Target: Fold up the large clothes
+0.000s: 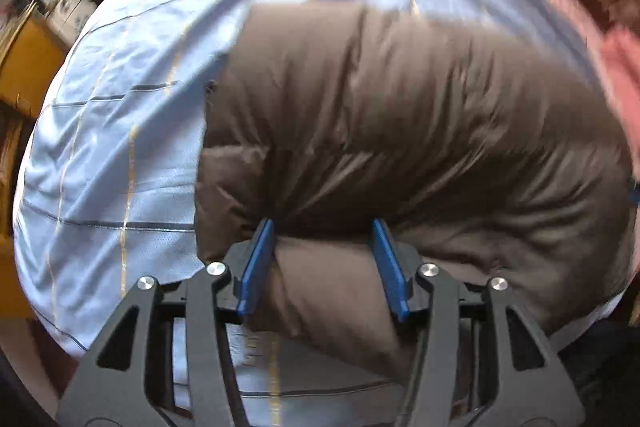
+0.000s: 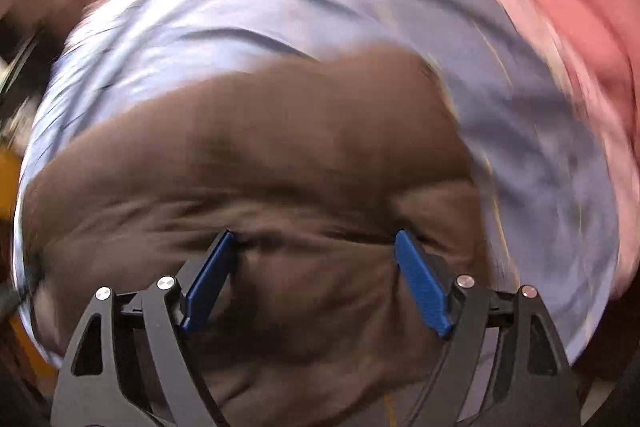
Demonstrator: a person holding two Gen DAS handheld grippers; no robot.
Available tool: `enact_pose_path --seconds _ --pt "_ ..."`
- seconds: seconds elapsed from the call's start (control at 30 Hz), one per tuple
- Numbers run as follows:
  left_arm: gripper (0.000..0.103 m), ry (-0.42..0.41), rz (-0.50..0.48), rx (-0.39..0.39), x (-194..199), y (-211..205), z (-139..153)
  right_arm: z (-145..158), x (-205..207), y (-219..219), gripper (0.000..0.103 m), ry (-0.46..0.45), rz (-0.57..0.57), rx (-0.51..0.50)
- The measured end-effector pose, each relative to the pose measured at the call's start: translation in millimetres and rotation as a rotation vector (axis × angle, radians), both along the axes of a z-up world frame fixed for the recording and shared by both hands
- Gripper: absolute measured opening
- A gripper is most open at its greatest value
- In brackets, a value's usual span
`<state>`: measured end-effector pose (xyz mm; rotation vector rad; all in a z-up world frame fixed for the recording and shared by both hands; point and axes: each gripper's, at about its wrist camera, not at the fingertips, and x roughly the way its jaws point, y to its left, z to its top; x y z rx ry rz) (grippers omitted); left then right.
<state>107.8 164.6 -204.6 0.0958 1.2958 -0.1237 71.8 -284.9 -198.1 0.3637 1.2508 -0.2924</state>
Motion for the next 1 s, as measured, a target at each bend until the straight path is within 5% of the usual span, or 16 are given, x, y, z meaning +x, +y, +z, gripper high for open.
enact_pose_path --seconds 0.1,0.17,0.3,0.4,0.47,0.6,0.7,0.73,0.87,0.93,1.0 --pt "0.055 0.006 -0.011 0.07 -3.6 -4.4 -1.4 -12.8 -2.3 -8.6 0.09 0.035 -0.029 -0.011" --pt "0.052 -0.01 0.054 0.004 -8.3 5.1 15.0 0.0 -5.7 -0.1 0.089 0.025 -0.008 -0.049" --pt "0.065 -0.1 0.006 -0.054 -38.1 -1.7 49.4 46.4 -35.4 33.8 0.089 -0.115 0.153 0.116" --pt "0.064 0.057 -0.075 -0.054 -50.7 -16.8 19.7 34.7 -52.3 66.0 0.089 -0.064 0.265 0.114" --pt "0.068 0.092 -0.103 0.006 -51.0 -19.0 3.6 -3.5 -56.1 76.6 0.093 0.043 0.275 0.066" --pt "0.071 0.169 -0.078 0.023 -45.2 -13.7 -18.8 -28.8 -51.5 76.5 0.101 0.09 0.262 0.04" --pt "0.067 0.095 -0.107 0.067 -51.2 -20.3 -3.6 -14.8 -55.6 81.2 0.097 0.073 0.263 -0.002" --pt "0.067 0.005 -0.117 0.061 -56.7 -21.5 16.9 -1.7 -58.2 81.4 0.093 0.047 0.254 -0.005" --pt "0.101 -0.37 -0.129 -0.018 -87.4 -29.6 103.1 84.1 -73.1 101.5 0.094 -0.201 0.298 -0.101" --pt "0.101 -0.467 -0.077 -0.013 -102.4 -37.4 134.3 128.8 -81.6 119.6 0.101 -0.309 0.319 -0.146" --pt "0.101 -0.48 -0.026 0.014 -114.0 -50.3 152.6 160.0 -87.8 137.0 0.102 -0.363 0.317 -0.196"
